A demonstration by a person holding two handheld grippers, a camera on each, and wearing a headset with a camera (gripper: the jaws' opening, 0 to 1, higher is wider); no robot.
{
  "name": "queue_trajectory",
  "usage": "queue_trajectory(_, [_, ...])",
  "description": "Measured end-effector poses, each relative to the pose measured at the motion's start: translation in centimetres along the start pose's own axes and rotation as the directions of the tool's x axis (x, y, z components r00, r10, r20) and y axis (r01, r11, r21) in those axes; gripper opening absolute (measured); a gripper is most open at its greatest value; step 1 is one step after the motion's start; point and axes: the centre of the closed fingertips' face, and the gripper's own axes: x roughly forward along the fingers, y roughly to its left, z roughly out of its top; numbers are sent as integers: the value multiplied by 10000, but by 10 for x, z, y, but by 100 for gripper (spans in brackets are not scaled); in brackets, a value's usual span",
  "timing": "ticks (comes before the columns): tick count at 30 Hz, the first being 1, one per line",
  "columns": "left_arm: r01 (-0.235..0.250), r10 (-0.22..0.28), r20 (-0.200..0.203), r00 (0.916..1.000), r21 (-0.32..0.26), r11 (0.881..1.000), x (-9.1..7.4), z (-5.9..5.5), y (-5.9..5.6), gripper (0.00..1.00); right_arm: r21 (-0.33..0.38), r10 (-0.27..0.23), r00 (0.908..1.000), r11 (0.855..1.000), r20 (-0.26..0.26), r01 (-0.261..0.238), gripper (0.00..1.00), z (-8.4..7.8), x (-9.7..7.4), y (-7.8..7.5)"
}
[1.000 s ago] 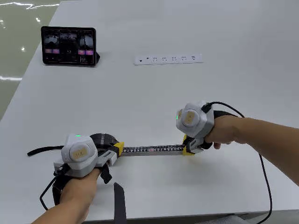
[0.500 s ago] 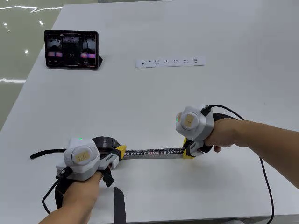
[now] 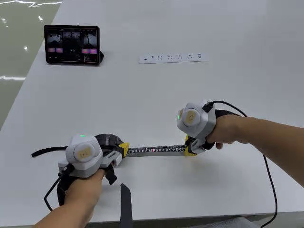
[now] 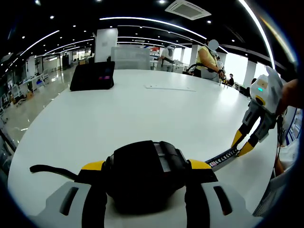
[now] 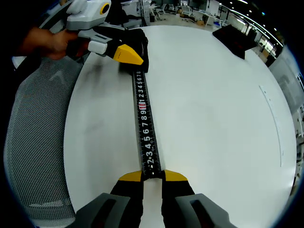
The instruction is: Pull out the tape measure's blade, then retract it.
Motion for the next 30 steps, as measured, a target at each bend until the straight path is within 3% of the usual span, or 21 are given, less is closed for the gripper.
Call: queue_trajectory(30, [24,-25,-65,10000,-37,10000,-1,0,-1,63,167,185,9998,9997,34,-186,10,11,3,1])
